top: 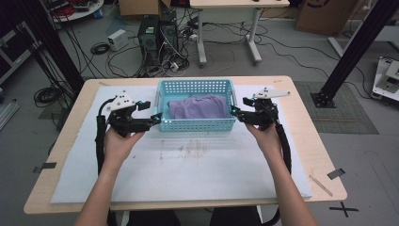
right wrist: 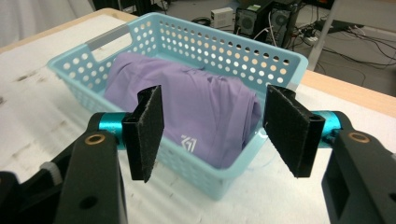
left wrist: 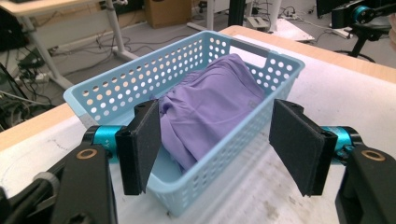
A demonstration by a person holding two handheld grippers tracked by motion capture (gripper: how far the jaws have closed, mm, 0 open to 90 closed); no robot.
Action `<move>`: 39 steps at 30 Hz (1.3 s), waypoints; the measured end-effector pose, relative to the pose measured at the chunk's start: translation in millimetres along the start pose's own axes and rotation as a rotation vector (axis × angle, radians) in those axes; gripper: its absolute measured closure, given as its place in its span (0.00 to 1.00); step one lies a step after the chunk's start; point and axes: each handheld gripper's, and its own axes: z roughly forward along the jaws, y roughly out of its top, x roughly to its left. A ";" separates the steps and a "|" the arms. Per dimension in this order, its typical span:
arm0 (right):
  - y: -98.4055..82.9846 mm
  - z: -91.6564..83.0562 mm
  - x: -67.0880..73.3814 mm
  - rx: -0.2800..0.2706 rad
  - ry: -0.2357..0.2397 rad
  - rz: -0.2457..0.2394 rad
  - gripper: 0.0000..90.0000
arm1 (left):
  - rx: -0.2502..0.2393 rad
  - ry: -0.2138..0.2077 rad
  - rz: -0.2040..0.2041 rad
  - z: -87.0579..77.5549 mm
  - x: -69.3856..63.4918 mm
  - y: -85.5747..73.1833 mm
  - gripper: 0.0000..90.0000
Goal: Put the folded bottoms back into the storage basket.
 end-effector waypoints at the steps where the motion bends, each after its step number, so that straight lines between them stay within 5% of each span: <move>1: -2.4 -2.4 0.7 -0.006 -0.001 -0.006 0.43 | -0.017 0.005 0.011 -3.7 -3.8 -3.0 0.37; 9: -26.9 -22.3 7.5 -0.037 0.008 -0.009 0.39 | -0.058 -0.002 0.016 -25.1 -21.5 -30.8 0.37; 20: -66.5 -43.4 22.5 -0.094 0.006 -0.030 0.34 | -0.078 -0.010 -0.007 -42.3 -25.8 -64.7 0.31; 39: -93.6 -51.7 24.2 -0.085 -0.025 -0.056 0.32 | -0.088 -0.013 0.003 -36.7 -34.9 -80.7 0.31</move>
